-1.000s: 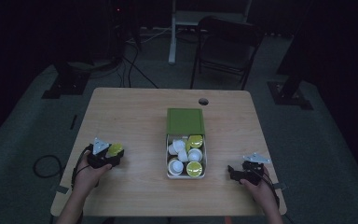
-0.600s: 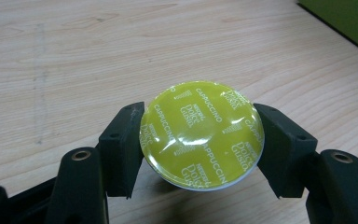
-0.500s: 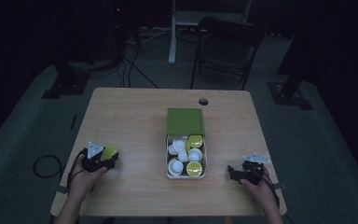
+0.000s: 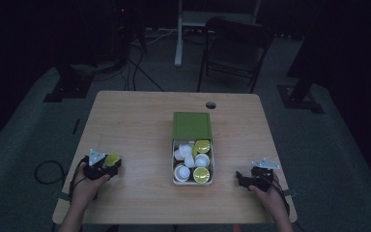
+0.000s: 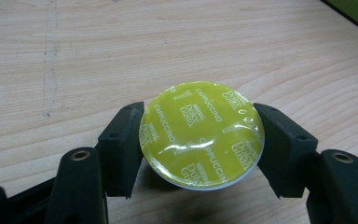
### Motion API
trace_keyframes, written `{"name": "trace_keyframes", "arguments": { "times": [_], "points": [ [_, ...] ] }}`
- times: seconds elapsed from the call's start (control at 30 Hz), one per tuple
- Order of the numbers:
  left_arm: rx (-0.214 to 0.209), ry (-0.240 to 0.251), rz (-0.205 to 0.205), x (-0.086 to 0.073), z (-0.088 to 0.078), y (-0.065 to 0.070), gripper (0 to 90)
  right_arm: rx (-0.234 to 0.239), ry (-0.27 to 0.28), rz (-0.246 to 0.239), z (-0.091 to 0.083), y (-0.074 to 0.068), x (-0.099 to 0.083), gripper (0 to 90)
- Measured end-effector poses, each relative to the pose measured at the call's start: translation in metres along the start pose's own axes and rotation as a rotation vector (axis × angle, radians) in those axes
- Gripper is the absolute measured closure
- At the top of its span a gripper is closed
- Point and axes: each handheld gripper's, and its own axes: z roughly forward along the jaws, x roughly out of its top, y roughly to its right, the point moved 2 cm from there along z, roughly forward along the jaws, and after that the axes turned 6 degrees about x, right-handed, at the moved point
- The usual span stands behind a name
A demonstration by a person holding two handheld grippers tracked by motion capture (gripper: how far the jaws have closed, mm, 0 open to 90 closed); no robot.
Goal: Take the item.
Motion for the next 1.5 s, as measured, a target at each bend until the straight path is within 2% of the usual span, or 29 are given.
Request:
{"name": "trace_keyframes", "arguments": {
  "times": [0.1, 0.23, 0.3, 0.43, 0.6, 0.87, 1.1, 1.27, 1.5],
  "points": [
    [-0.027, -0.027, 0.025, -0.001, 0.0, 0.001, 28.5, 0.0, 0.0, 0.0, 0.0, 0.0, 0.0, 11.5],
    [-0.027, -0.024, 0.036, 0.001, -0.001, 0.004, 25.0, 0.0, 0.0, 0.0, 0.0, 0.0, 0.0, 11.5],
    [-0.029, -0.016, 0.03, 0.004, -0.003, 0.004, 23.6, 0.0, 0.0, 0.0, 0.0, 0.0, 0.0, 11.5],
    [-0.04, 0.009, 0.048, 0.011, -0.009, 0.007, 19.5, 0.0, 0.0, 0.0, 0.0, 0.0, 0.0, 11.5],
    [-0.055, 0.056, 0.073, 0.023, -0.016, 0.012, 18.8, 0.0, 0.0, 0.0, 0.0, 0.0, 0.0, 11.5],
    [-0.133, 0.137, 0.107, 0.038, -0.021, 0.029, 18.7, 0.0, -0.001, 0.0, 0.0, 0.0, 0.0, 11.5],
    [-0.211, 0.16, 0.141, 0.044, -0.023, 0.045, 18.7, 0.0, 0.0, 0.0, 0.0, 0.0, 0.0, 11.5],
    [-0.269, 0.163, 0.191, 0.042, -0.022, 0.058, 18.7, 0.0, 0.0, 0.0, 0.0, 0.0, 0.0, 11.6],
    [-0.33, 0.161, 0.262, 0.039, -0.02, 0.076, 18.7, 0.0, 0.0, 0.0, 0.0, 0.0, 0.0, 11.5]
  ]
}}
